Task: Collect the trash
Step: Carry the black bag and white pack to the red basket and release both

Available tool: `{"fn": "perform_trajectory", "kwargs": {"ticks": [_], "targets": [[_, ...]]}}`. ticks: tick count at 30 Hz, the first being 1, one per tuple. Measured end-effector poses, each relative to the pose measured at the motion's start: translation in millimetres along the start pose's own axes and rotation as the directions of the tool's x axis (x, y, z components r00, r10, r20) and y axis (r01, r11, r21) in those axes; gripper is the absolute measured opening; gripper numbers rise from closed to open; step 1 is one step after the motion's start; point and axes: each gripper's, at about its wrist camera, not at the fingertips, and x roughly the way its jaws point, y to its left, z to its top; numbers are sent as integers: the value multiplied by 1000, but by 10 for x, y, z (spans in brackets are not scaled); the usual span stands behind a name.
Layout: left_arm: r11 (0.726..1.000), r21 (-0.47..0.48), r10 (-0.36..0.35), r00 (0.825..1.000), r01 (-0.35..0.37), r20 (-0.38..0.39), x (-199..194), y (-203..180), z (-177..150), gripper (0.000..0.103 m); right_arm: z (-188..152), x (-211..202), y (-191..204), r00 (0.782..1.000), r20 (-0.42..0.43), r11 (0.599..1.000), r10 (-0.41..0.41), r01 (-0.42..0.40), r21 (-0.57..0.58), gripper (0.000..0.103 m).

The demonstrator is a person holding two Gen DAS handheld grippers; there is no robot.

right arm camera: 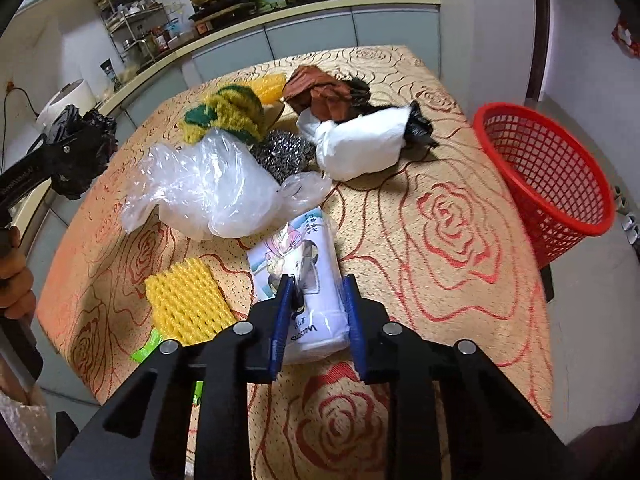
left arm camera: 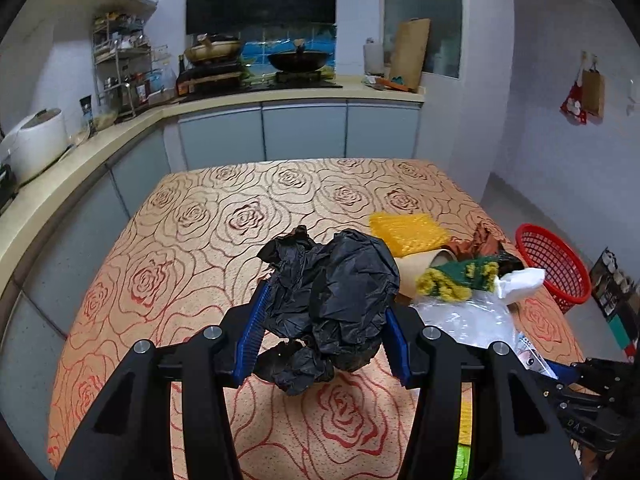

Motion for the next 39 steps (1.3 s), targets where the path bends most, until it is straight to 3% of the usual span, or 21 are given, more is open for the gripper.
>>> {"fn": "perform_trajectory", "kwargs": {"ticks": [4, 6, 7, 10, 20, 31, 39], "targets": [[1000, 2, -20, 1000, 20, 2, -6, -62, -7, 50, -8, 40, 1, 999, -16, 999, 32, -32, -11, 28], [1000, 6, -22, 1000, 22, 4, -24, -80, -11, 50, 9, 50, 43, 998, -20, 998, 53, -53, -22, 45], [1000, 7, -23, 1000, 23, 7, -36, -82, -13, 50, 18, 53, 69, 998, -17, 998, 61, -62, -26, 47], [1000, 5, -22, 1000, 22, 10, -49, -66, -15, 50, 31, 145, 168, 999, -32, 997, 32, -34, -68, 48], [999, 16, -35, 999, 35, 11, -73, -118, -10, 50, -58, 86, 168, 999, -16, 997, 30, -31, -67, 19], [993, 74, -100, 994, 98, 34, -81, -426, 90, 50, -14, -242, -161, 997, 67, 999, -47, 45, 17, 18], [974, 141, -186, 981, 177, 55, 9, -875, 289, 50, 275, -531, -566, 977, 175, 988, -124, 106, 108, 18]]}}
